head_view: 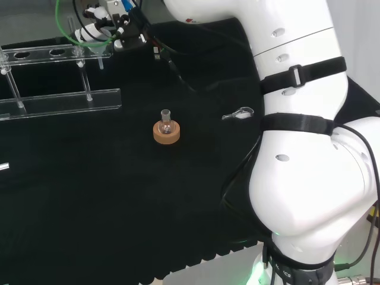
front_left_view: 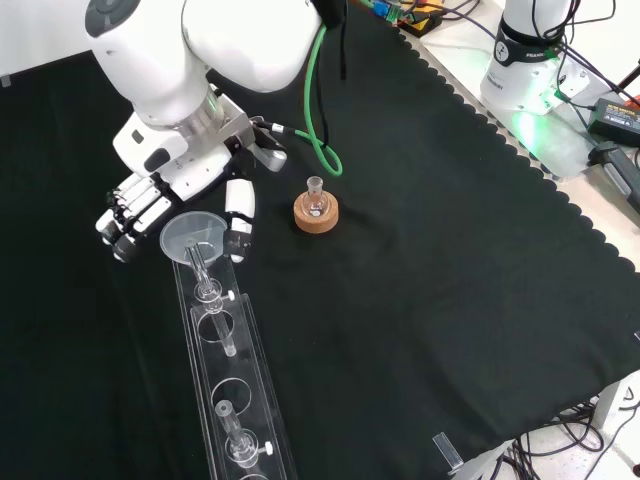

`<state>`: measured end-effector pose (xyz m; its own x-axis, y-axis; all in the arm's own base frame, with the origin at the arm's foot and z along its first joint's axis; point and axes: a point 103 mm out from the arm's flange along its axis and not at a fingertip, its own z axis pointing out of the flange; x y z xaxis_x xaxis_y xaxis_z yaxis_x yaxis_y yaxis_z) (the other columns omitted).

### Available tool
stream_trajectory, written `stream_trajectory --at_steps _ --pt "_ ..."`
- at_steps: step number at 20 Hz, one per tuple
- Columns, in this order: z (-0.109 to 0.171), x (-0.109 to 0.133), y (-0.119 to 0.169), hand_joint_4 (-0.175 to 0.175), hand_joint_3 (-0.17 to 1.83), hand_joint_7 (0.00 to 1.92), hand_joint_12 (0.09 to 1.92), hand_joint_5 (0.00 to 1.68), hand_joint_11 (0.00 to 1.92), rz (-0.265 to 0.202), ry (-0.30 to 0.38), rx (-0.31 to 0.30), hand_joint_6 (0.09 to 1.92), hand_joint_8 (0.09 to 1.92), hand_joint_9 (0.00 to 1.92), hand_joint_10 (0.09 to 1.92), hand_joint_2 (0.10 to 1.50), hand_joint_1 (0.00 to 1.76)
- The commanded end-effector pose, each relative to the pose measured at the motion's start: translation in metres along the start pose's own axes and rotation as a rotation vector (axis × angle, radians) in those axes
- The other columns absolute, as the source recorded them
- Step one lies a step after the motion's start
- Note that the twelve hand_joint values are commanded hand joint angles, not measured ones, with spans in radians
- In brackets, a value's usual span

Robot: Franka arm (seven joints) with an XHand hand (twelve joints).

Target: Pick up the funnel from the transparent funnel stand.

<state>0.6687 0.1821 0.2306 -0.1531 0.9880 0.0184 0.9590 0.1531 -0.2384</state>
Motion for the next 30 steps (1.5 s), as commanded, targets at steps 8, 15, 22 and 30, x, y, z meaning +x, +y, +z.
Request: stream_trajectory --at_steps 8,15,22,30 --pt "0.016 -0.005 0.001 0.099 0.05 0.00 1.06 0.00 0.00 0.067 -0.010 0.043 0.09 0.09 0.00 0.09 0.76 0.13" --pt "0.026 -0.002 0.003 0.070 0.02 0.00 1.58 0.00 0.12 0.130 -0.078 0.025 0.09 0.09 0.03 0.35 0.76 0.10" --pt "0.020 0.000 0.001 0.032 0.01 0.01 1.47 0.11 0.56 0.128 -0.119 0.002 0.09 0.62 0.21 1.01 0.76 0.11" --pt "0.015 0.004 0.000 -0.040 0.02 0.24 1.30 0.36 0.79 0.091 -0.194 -0.134 0.09 0.99 0.63 0.98 0.79 0.19"
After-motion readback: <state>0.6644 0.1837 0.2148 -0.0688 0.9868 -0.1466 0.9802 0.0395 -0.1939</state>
